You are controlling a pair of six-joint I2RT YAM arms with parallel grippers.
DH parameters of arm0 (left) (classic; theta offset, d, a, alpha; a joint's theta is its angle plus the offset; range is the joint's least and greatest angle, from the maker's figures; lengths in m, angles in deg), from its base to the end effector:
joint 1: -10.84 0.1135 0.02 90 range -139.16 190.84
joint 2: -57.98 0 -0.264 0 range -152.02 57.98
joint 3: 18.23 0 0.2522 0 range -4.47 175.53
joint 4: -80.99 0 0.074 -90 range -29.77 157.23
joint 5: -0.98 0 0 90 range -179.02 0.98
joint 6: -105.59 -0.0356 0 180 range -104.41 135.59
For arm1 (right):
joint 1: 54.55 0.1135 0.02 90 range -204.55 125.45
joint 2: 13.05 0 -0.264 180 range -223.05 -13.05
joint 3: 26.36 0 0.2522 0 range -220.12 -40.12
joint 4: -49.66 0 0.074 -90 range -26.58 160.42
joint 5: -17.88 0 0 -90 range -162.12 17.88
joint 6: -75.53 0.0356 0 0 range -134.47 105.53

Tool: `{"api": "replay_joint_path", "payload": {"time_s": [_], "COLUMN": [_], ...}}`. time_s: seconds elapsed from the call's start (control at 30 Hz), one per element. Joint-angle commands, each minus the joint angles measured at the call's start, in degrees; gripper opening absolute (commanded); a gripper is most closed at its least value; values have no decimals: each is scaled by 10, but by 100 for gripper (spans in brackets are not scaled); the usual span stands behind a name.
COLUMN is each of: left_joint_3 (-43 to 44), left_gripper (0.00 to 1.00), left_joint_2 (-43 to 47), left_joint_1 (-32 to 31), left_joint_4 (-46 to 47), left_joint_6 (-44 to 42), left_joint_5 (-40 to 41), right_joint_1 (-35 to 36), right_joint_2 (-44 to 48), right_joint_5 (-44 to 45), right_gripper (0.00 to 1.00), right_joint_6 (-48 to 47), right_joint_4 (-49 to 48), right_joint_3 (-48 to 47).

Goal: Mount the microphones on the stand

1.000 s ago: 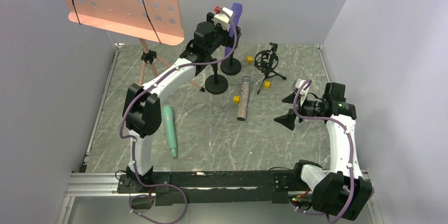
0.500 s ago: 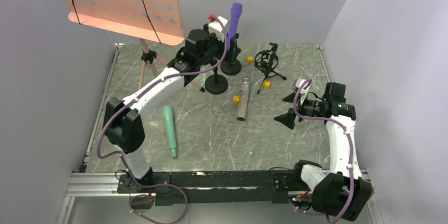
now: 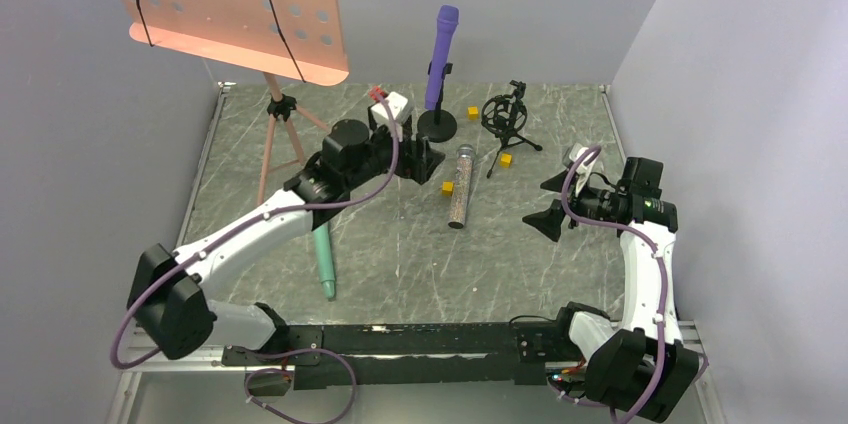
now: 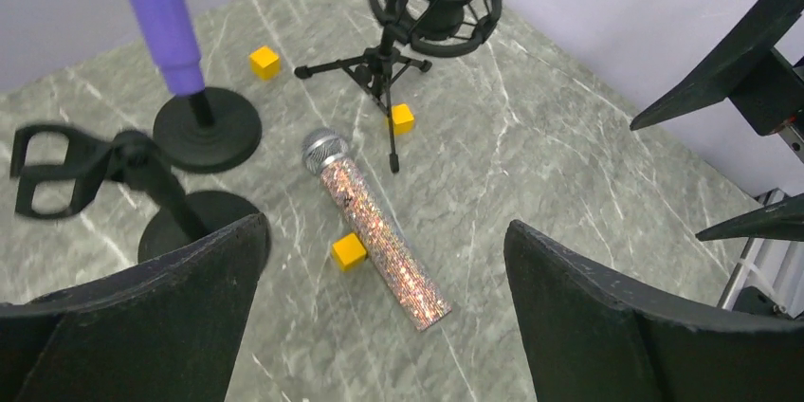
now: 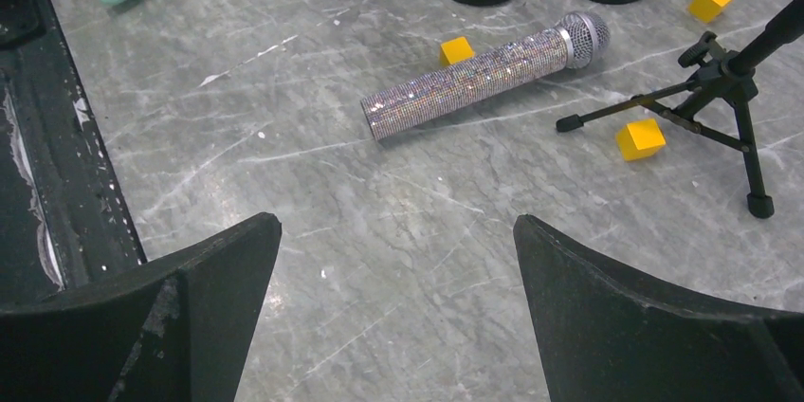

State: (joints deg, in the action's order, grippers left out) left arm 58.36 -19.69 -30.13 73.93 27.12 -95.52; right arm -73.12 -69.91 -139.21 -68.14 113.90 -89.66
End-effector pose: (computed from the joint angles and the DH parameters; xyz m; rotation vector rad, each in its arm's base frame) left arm 0.2420 -0.2155 0.3512 0.5347 1.6919 -0.7699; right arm 0.1745 -0.0240 0.2885 -0.9374 1.7349 0.7078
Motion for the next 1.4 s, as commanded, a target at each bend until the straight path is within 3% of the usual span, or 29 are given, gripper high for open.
{"api": "replay_joint_path", "payload": {"time_s": [0.0,0.1,0.3,0.47,0.73,1.1,1.27,1.37], "left_joint_3": [-61,-91,-94,-105,-55,28,52,54], "left_gripper": [99,99,98,98,90,66,45,25], "left_joint_2": [45,33,-57,-141,-259,-341,-357,-352], "left_joint_1": [-2,6,58,75,79,82,84,83], "left_joint_4": [57,67,98,229,302,289,269,266], "left_joint_6": [63,92,145,112,96,93,87,76], "left_joint_5": [62,101,78,81,142,188,176,156], "right_joint_1": [-3,-5,-6,-6,-6,-6,-6,-6], "right_joint_2": [4,-2,-3,-2,2,-2,-2,1], "right_joint_5": [-33,-35,-33,-35,-33,-32,-33,-31], "right_gripper": [100,100,100,100,100,100,100,100], "right_joint_6": [20,23,24,24,16,5,-2,-2], "right_joint_4": [-26,-26,-29,-29,-22,-12,-6,-9], "right_joint_3": [-3,-4,-1,-1,-2,-5,-7,-5]}}
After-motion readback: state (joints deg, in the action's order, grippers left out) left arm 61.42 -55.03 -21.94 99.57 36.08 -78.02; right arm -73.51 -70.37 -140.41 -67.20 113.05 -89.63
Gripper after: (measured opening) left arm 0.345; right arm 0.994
